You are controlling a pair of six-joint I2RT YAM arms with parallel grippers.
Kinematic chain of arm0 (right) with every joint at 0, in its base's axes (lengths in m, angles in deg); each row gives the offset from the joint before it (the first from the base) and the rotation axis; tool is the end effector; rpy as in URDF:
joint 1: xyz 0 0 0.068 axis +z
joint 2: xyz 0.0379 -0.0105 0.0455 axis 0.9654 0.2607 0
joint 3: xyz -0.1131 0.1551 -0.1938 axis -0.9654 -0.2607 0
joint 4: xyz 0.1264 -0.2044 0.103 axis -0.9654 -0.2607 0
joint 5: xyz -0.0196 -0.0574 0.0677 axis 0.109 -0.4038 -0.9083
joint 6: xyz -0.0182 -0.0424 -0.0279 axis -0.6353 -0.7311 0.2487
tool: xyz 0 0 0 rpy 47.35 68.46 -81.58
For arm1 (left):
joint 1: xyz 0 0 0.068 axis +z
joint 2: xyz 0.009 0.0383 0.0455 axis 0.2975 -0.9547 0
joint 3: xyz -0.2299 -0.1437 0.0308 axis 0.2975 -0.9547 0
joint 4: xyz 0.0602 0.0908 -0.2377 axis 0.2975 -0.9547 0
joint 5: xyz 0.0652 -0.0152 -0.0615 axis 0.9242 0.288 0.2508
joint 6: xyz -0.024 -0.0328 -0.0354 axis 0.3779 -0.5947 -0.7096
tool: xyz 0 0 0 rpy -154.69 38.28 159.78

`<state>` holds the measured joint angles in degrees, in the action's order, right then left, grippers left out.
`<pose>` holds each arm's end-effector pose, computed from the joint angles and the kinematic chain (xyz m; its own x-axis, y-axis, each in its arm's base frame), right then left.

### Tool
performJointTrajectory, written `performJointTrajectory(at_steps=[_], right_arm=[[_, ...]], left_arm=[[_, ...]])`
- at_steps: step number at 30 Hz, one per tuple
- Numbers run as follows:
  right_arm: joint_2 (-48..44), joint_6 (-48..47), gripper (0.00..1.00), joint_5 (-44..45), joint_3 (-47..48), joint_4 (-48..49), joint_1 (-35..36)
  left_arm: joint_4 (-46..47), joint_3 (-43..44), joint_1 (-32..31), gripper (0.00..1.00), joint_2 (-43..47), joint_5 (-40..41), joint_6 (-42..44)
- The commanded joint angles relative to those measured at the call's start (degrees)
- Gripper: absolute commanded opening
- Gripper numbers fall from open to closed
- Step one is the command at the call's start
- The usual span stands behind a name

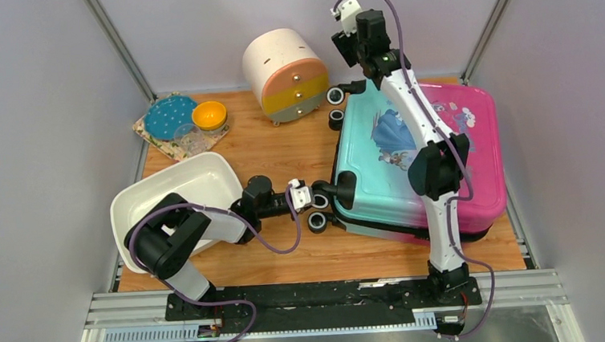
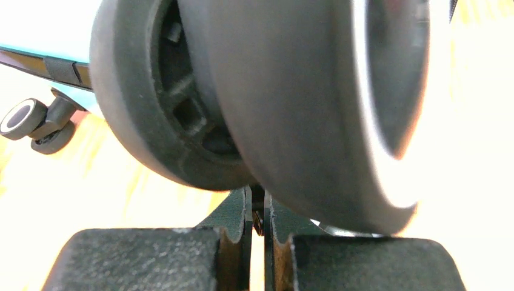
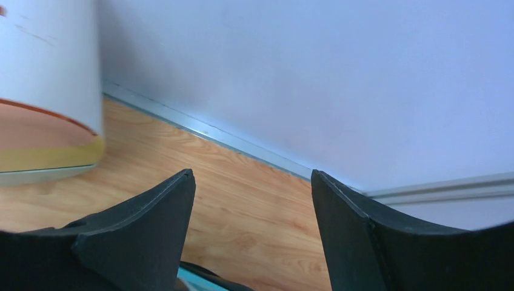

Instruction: Open, take out, and arrange the luggage

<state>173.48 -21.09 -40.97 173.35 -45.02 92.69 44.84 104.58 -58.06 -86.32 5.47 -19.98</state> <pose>0.4866 0.1481 0.3909 -0.2560 -0.5190 -0.8155 -0.2364 0.8517 -0.4678 0.2044 -0.2047 0.1560 0.1908 0.2069 -0.9596 0.9628 0.1512 0.2240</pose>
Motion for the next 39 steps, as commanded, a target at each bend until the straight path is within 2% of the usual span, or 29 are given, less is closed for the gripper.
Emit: performJointTrajectory(at_steps=[1,5,12,17,23,31,35,39], right_arm=[[3.57,-6.86,0.76,9.87,-0.56,7.42,-1.28],[7.09,-10.20,0.77,13.12,0.58,10.93,-1.89],[10.87,-16.44,0.78,10.59,-1.17,12.62,-1.37],[6.24,-13.99,0.76,-5.46,-8.88,4.37,-1.02],[-0.19,-16.35,0.72,-23.49,-17.68,-6.79,0.91],[-7.39,-20.23,0.68,-34.32,-28.15,-15.07,5.74],[-10.65,-20.23,0.68,-38.54,-32.20,-16.56,7.51],[-13.20,-19.27,0.67,-41.53,-35.71,-18.50,9.61]], left_arm=[[-1.00,-2.02,-0.20,0.00,2.22,-3.39,0.36],[-1.00,-2.37,-0.12,0.00,2.31,-3.48,0.63],[-1.00,-2.90,-0.38,0.00,2.57,-3.48,0.98],[-0.91,-3.69,-0.47,0.00,3.45,-3.39,0.98],[-0.74,-5.36,-1.61,0.00,5.99,-1.99,0.72],[1.19,-8.87,-0.83,0.00,9.60,4.78,-1.13],[0.84,-8.00,3.74,0.00,9.08,6.01,-4.99],[3.30,-6.59,9.44,0.00,7.32,6.10,-4.91]])
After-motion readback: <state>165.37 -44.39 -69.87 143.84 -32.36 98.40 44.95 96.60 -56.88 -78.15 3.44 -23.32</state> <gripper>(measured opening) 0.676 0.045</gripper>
